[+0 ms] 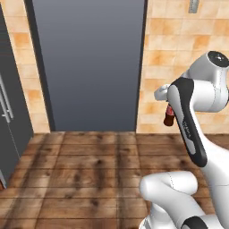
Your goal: Place the large bottle from the dining counter next to the other large bottle outside the sink, and place the small bottle from the dining counter next to the other small bottle inside the sink.
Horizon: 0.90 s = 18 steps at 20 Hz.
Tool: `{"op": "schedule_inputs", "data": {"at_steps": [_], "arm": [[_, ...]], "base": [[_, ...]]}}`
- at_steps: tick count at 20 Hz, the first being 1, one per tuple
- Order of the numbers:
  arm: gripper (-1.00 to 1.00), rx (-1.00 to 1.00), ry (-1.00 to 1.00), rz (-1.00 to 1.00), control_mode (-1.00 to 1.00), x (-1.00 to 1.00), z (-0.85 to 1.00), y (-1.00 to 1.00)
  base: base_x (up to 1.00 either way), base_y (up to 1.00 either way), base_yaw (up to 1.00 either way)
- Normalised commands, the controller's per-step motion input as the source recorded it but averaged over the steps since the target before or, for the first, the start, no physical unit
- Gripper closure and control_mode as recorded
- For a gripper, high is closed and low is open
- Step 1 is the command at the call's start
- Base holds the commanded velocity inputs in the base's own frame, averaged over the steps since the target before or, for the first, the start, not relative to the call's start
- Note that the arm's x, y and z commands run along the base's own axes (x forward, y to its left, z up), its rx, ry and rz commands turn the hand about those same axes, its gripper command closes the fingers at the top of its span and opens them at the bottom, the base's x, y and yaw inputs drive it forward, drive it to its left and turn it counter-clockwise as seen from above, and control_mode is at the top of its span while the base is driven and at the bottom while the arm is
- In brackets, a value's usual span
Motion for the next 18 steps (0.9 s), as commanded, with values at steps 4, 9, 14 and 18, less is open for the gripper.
{"op": "schedule_inputs", "data": {"at_steps": [4, 9, 14, 18], "arm": [[1.0, 0.0, 0.0, 0.0, 1.0, 0.0, 0.0, 0.0], [1.0, 0.0, 0.0, 0.0, 1.0, 0.0, 0.0, 0.0], [1.0, 0.0, 0.0, 0.0, 1.0, 0.0, 0.0, 0.0], [1.0, 0.0, 0.0, 0.0, 1.0, 0.0, 0.0, 0.0]], "base": [[0.0, 0.0, 0.25], [0.0, 0.0, 0.25], [0.0, 0.0, 0.25], [0.0, 0.0, 0.25]]}}
